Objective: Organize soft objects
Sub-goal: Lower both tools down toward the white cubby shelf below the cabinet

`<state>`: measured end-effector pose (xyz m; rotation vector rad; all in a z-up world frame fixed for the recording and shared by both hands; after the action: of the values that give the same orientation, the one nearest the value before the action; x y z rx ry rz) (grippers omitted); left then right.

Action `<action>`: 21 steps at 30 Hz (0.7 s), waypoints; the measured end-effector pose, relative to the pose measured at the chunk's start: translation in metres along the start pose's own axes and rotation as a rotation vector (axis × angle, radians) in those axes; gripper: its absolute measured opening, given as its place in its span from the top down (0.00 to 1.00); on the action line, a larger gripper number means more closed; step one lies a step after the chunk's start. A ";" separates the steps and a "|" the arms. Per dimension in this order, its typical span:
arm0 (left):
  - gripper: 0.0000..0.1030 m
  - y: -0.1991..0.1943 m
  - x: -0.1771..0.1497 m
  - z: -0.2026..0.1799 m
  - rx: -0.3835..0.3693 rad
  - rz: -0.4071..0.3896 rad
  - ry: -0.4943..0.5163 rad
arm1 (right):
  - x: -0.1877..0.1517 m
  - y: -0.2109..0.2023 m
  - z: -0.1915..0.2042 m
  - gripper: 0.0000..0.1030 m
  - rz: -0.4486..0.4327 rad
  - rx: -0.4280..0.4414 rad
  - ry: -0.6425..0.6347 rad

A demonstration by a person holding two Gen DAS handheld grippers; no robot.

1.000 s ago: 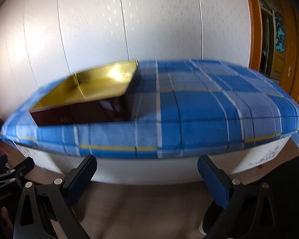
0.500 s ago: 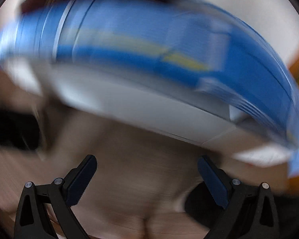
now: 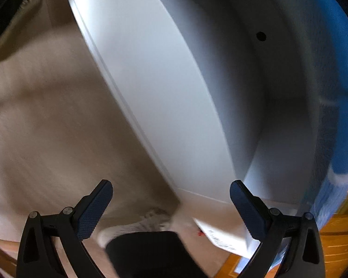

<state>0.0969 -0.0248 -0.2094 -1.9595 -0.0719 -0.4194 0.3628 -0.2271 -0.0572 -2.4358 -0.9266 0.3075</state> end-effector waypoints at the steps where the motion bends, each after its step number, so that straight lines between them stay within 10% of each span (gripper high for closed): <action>1: 0.00 0.000 0.002 -0.002 0.015 0.013 0.018 | -0.001 0.005 -0.002 0.01 -0.002 -0.008 -0.009; 21: 0.00 0.061 -0.001 -0.013 0.307 0.311 0.791 | -0.004 0.071 0.012 0.02 -0.027 -0.120 -0.260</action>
<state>0.1068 -0.0619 -0.2586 -1.3621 0.6282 -0.8834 0.3946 -0.2700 -0.1057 -2.5306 -1.1155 0.5858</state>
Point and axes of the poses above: each gripper's, at about its wrist camera, not at the fingertips, and y roughly the way its jaws point, z to its left, x to its top, the point moved 9 cm from there along y, roughly the way its jaws point, and after that the axes turned 11 degrees about -x, right-handed, at the moved point
